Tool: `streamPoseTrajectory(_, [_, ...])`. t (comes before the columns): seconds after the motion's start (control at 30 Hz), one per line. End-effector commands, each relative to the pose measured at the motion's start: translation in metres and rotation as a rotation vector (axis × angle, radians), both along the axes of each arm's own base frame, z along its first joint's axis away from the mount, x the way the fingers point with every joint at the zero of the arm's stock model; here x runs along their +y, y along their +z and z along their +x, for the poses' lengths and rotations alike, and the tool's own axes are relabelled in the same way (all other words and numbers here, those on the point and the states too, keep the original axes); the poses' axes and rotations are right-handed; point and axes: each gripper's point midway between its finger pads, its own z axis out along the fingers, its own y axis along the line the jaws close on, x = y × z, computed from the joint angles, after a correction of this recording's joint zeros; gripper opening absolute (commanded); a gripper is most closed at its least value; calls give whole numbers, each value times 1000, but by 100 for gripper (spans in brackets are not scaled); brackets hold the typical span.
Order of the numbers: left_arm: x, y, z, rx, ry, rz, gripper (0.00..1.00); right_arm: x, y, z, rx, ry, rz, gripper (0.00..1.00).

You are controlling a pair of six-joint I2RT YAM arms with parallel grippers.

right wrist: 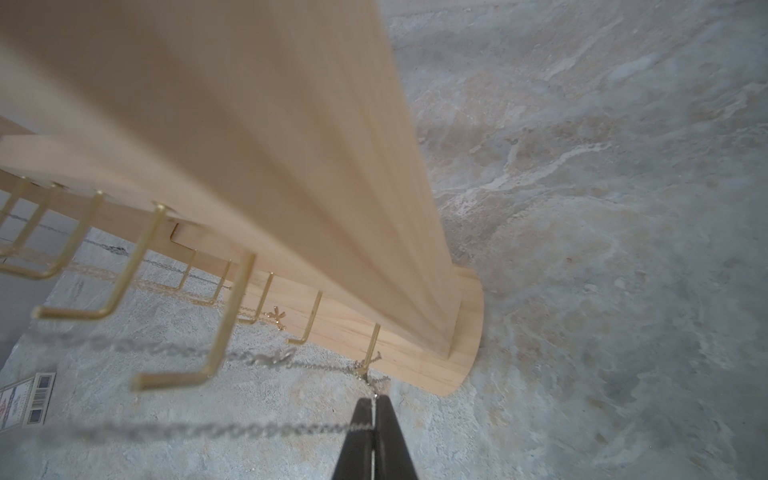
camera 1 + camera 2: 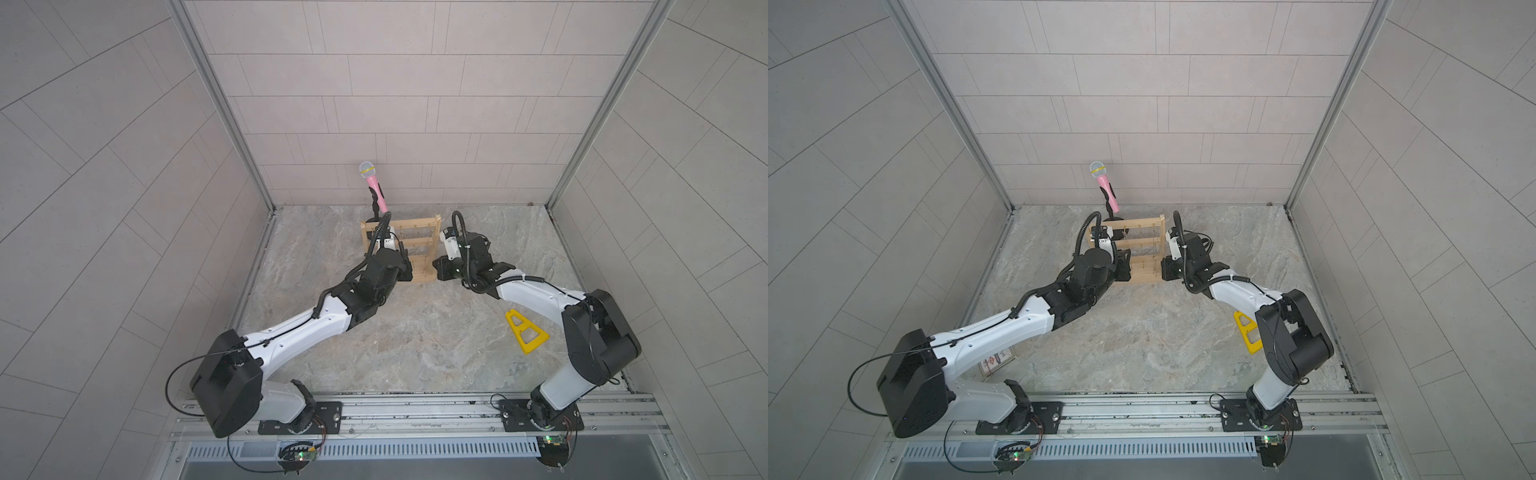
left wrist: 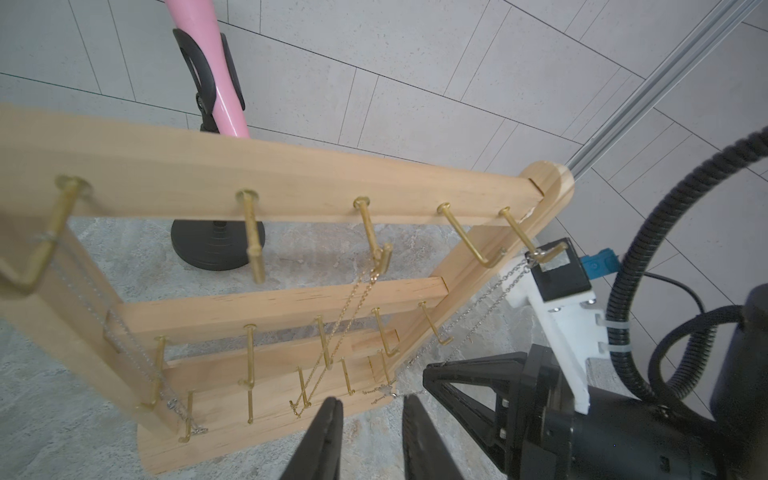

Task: Hang the necklace on the jewelry display stand
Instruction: Hang the necklace on the stand.

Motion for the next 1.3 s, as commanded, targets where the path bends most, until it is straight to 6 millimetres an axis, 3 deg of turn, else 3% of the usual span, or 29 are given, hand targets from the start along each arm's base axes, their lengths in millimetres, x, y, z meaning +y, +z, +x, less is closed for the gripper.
streamPoseTrajectory(0.0, [3,-1,-1,4,20,-6,29,0,-6,-1,7,-11,-1,8])
streamPoseTrajectory(0.6, [8,5,-3,-12,29,5,30,4,-4,4,2,-15,16,9])
streamPoseTrajectory(0.77, [7,3,-3,-4,24,5,30,0,-3,2,0,-23,1,14])
streamPoseTrajectory(0.9, [9,4,-3,-9,29,4,30,-2,1,2,-10,-33,-3,20])
streamPoseTrajectory(1.27, [13,6,-7,-9,33,5,30,-5,18,-6,-45,-26,18,21])
